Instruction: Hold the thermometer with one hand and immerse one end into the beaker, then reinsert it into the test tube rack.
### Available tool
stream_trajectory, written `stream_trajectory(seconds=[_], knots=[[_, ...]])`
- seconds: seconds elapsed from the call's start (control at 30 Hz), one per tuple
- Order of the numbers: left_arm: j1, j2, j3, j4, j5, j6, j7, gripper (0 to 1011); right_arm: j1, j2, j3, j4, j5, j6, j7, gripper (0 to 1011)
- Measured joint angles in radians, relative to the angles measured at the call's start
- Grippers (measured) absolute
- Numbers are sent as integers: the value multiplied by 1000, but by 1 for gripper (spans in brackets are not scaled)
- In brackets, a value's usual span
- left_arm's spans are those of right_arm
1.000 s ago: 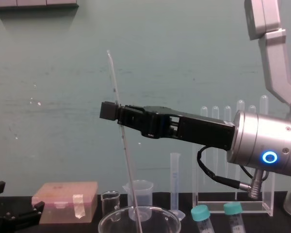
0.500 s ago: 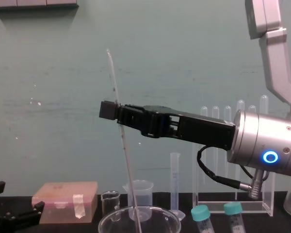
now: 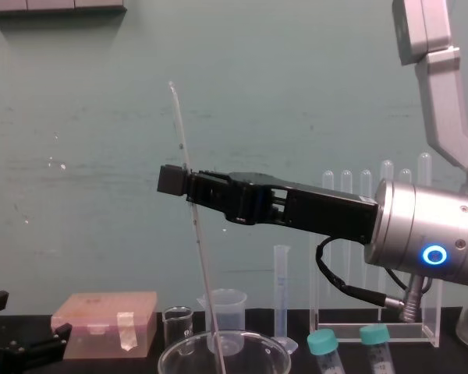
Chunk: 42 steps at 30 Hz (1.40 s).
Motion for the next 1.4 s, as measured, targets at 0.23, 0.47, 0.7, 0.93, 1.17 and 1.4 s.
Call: stream_trajectory(seconds=[0.23,0.47,0.7,0.93,1.17,1.4], knots=[[0,0,0,0,0,0,0,1008,1,0,-1,1,1,2,1,58],[0,0,0,0,0,0,0,1008,2,0,-2,1,3,3,3,58],[0,0,0,0,0,0,0,1008,1,1,-3,-1,4,5,2,58],[0,0,0,0,0,0,0,1008,-2,5,-3,-6,6,6,2,58],[0,0,0,0,0,0,0,1008,-3,6,-3,-8,7,6,2,58],[0,0,0,0,0,0,0,1008,-3,6,-3,-8,6,6,2,58]])
